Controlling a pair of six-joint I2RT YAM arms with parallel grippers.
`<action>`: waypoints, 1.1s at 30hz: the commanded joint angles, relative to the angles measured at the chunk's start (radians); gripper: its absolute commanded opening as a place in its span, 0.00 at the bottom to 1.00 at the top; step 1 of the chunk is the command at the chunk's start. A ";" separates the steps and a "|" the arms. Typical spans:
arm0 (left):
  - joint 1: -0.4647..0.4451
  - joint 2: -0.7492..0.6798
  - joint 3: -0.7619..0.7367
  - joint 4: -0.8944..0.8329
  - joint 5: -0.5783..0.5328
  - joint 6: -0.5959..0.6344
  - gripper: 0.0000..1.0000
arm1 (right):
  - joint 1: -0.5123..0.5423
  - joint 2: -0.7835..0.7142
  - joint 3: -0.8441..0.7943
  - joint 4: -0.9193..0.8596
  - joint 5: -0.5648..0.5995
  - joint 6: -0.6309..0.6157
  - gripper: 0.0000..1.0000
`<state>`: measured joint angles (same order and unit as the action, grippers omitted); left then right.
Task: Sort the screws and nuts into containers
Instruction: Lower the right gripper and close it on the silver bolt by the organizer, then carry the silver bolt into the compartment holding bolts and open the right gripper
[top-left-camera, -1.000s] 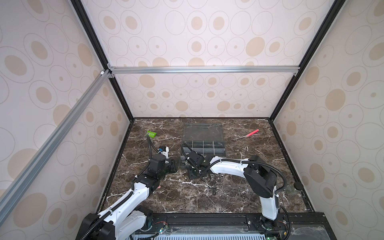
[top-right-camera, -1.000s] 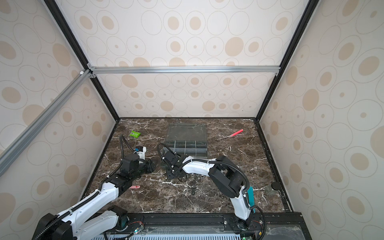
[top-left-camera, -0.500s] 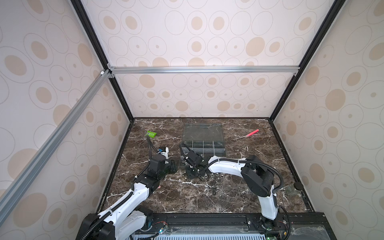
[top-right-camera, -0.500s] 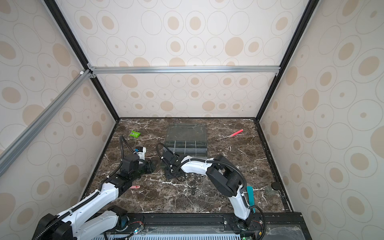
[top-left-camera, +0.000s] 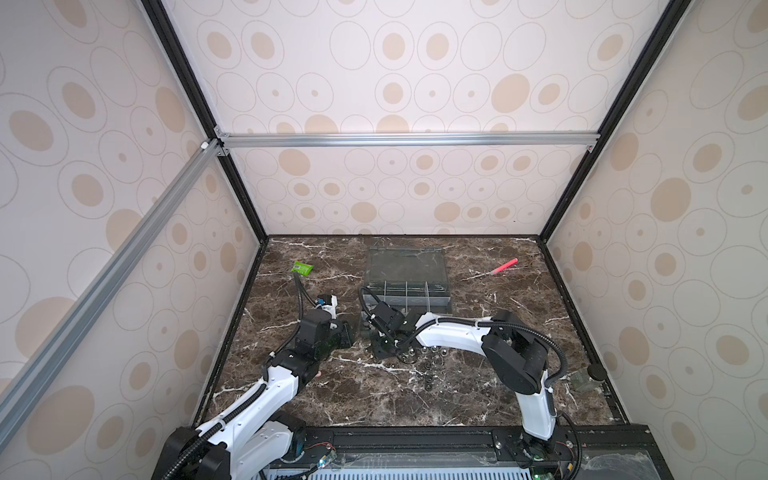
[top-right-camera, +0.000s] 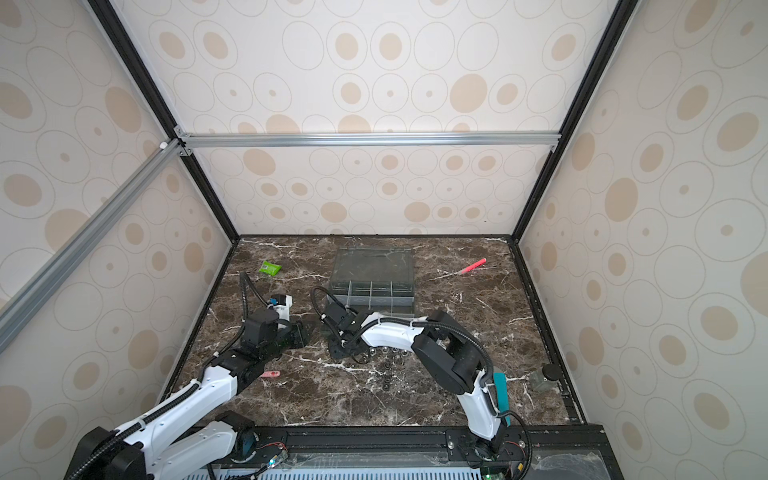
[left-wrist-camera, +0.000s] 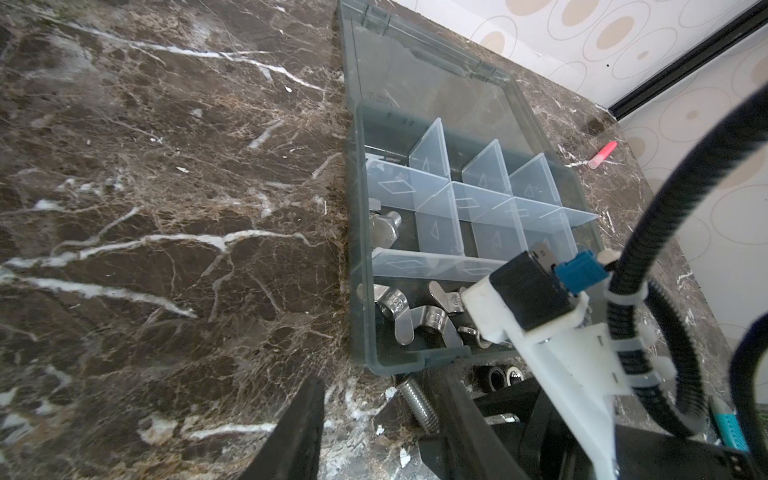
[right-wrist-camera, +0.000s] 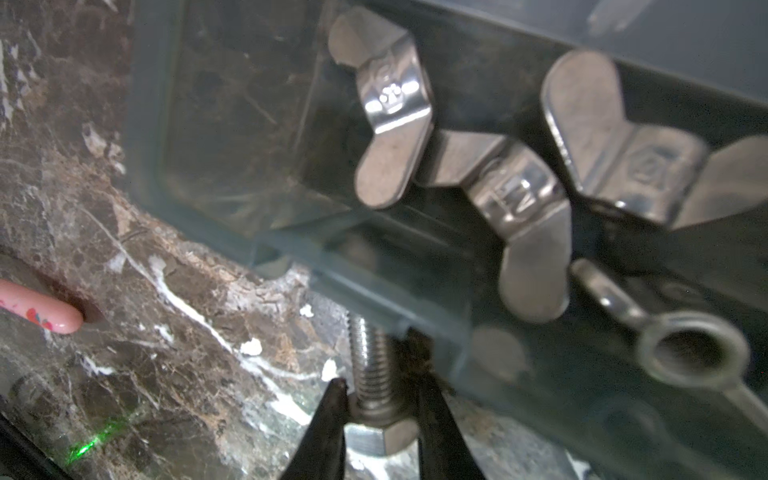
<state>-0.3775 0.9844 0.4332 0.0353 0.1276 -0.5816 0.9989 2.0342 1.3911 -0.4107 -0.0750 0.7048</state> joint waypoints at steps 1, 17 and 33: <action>0.008 -0.016 -0.001 0.002 -0.017 -0.017 0.45 | 0.037 -0.037 -0.012 -0.027 -0.009 0.010 0.23; 0.017 -0.077 -0.008 -0.039 -0.046 -0.004 0.46 | 0.013 -0.130 0.144 -0.130 0.123 -0.114 0.23; 0.020 -0.136 -0.042 -0.045 -0.045 -0.020 0.46 | -0.129 0.111 0.474 -0.173 0.139 -0.152 0.23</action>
<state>-0.3672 0.8612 0.4030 0.0051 0.0887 -0.5880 0.8783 2.1105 1.8263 -0.5400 0.0490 0.5636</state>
